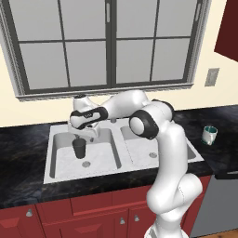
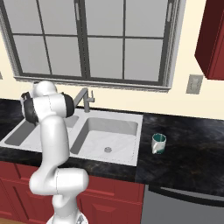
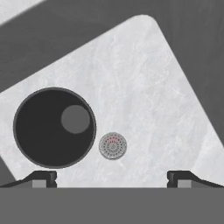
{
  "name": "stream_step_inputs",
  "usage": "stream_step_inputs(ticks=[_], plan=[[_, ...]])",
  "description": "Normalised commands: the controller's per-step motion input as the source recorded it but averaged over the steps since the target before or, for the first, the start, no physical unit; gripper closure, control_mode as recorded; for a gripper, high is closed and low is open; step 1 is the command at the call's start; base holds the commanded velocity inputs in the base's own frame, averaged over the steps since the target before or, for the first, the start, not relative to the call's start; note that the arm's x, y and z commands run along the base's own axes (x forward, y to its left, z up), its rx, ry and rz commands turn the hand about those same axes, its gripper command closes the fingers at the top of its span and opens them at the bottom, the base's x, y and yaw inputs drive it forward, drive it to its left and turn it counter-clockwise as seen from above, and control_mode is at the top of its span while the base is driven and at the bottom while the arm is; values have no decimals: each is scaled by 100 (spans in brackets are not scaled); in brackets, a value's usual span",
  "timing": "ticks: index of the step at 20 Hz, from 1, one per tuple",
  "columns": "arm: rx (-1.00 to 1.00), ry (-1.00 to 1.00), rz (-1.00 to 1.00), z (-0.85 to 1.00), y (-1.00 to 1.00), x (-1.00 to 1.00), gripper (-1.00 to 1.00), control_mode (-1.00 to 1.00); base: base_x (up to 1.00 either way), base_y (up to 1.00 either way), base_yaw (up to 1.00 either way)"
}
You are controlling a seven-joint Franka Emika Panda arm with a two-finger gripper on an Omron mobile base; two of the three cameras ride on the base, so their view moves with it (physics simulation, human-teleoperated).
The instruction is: Move any existing items from the left basin to the right basin for drying. Then move the mug from the counter to the left basin of the sink for washing.
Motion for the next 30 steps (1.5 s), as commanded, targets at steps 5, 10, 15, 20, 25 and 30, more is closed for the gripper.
stream_step_inputs(ticks=[5,10,15,20,25,30], plan=[[0,0,0,-5,0,12,-100,-100,0,0,0],[0,-1,0,-7,0,3,-100,-100,0,0,0],[0,0,0,-9,0,5,-100,-100,0,0,0],[0,0,0,-11,0,8,-100,-100,0,0,0],[0,0,0,-8,0,10,-100,-100,0,0,0],[0,0,0,-10,1,10,-100,-100,0,0,0]])
